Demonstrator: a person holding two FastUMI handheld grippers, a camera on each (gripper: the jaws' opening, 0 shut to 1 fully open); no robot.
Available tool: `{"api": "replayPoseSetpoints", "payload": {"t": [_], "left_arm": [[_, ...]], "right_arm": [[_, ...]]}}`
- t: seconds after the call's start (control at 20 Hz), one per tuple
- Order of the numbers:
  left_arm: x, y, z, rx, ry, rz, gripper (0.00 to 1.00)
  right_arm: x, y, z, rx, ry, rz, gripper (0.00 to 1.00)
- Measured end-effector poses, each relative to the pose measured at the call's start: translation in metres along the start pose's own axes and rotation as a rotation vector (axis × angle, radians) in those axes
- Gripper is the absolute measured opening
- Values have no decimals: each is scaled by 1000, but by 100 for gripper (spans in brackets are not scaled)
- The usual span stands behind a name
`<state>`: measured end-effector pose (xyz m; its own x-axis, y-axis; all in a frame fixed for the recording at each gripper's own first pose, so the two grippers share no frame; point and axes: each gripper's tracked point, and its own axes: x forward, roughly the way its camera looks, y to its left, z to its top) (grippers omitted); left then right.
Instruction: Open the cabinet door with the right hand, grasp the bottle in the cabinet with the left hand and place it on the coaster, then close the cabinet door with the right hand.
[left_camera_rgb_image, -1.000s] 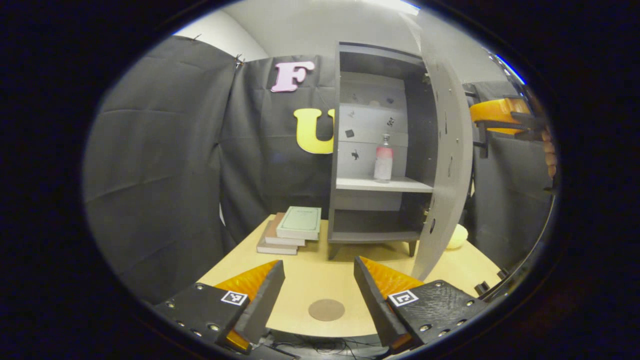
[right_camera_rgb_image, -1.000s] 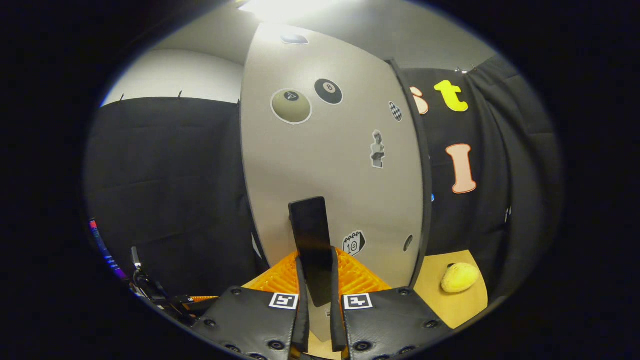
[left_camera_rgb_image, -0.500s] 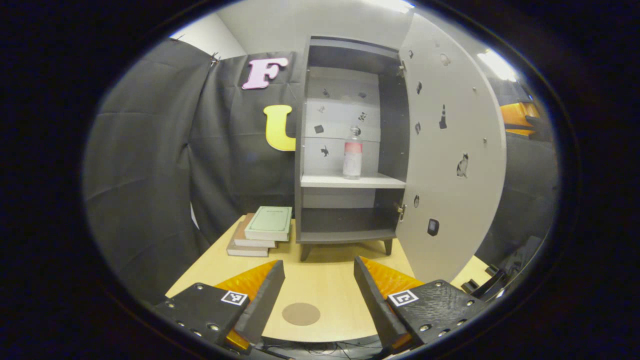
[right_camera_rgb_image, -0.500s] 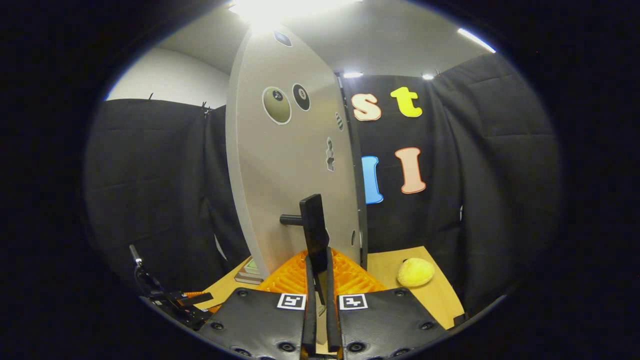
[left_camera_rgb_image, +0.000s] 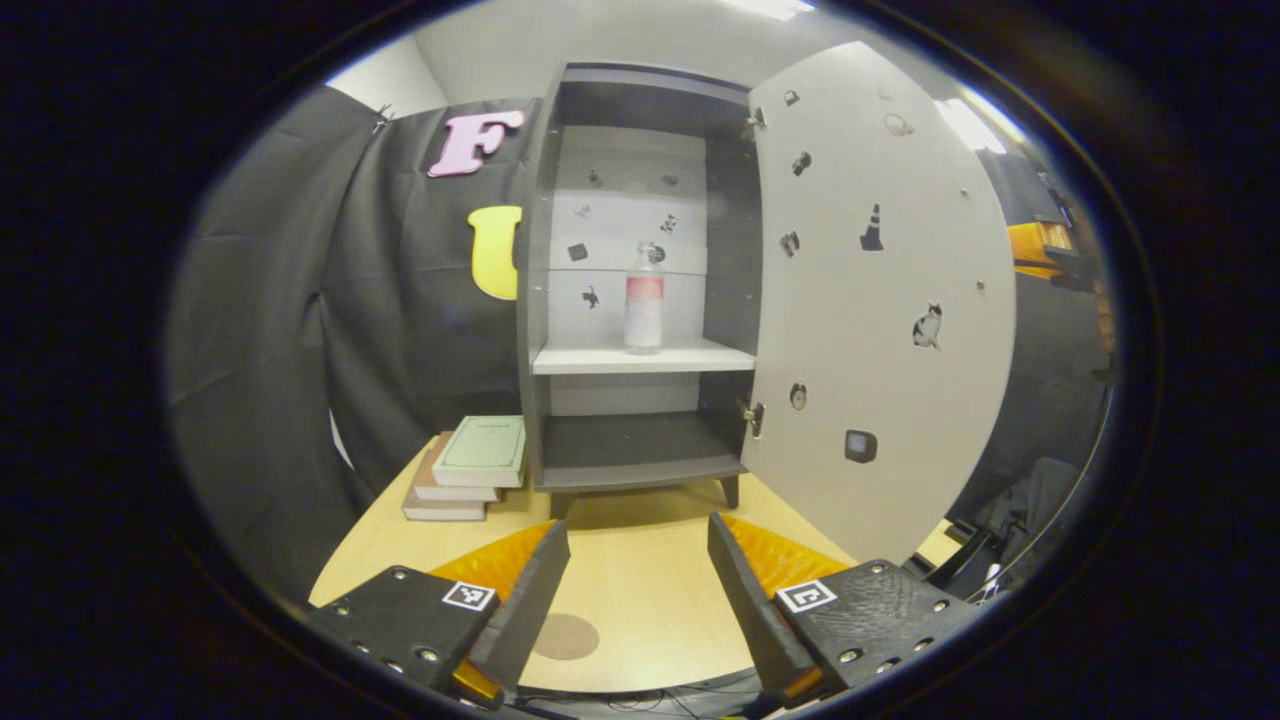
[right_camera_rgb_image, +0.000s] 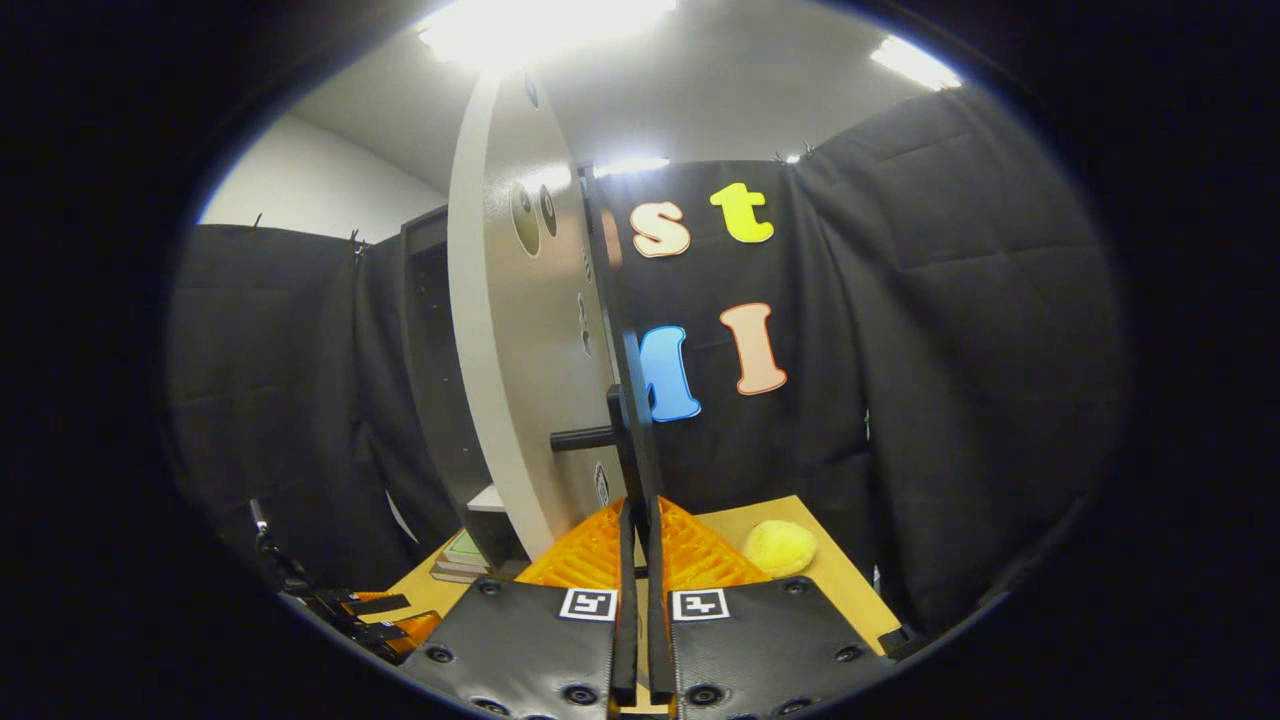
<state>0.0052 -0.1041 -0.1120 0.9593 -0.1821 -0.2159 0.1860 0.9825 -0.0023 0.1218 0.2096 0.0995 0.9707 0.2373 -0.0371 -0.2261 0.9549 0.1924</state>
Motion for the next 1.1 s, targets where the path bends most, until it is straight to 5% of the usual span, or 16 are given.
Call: {"api": "replayPoseSetpoints", "payload": {"t": [0.35, 0.7, 0.9, 1.1], "left_arm": [[33, -13, 6, -49, 27, -89, 86], [88, -24, 15, -88, 37, -125, 87], [120, -12, 44, -109, -6, -86, 86], [144, 16, 92, -128, -48, -38, 84]], "right_arm": [[-11, -18, -3, 16, 8, -90, 5], [-37, -66, 8, 14, 1, -280, 3], [-41, -115, 10, -32, 19, -398, 3], [8, -148, 20, -9, 4, -424, 0]]}}
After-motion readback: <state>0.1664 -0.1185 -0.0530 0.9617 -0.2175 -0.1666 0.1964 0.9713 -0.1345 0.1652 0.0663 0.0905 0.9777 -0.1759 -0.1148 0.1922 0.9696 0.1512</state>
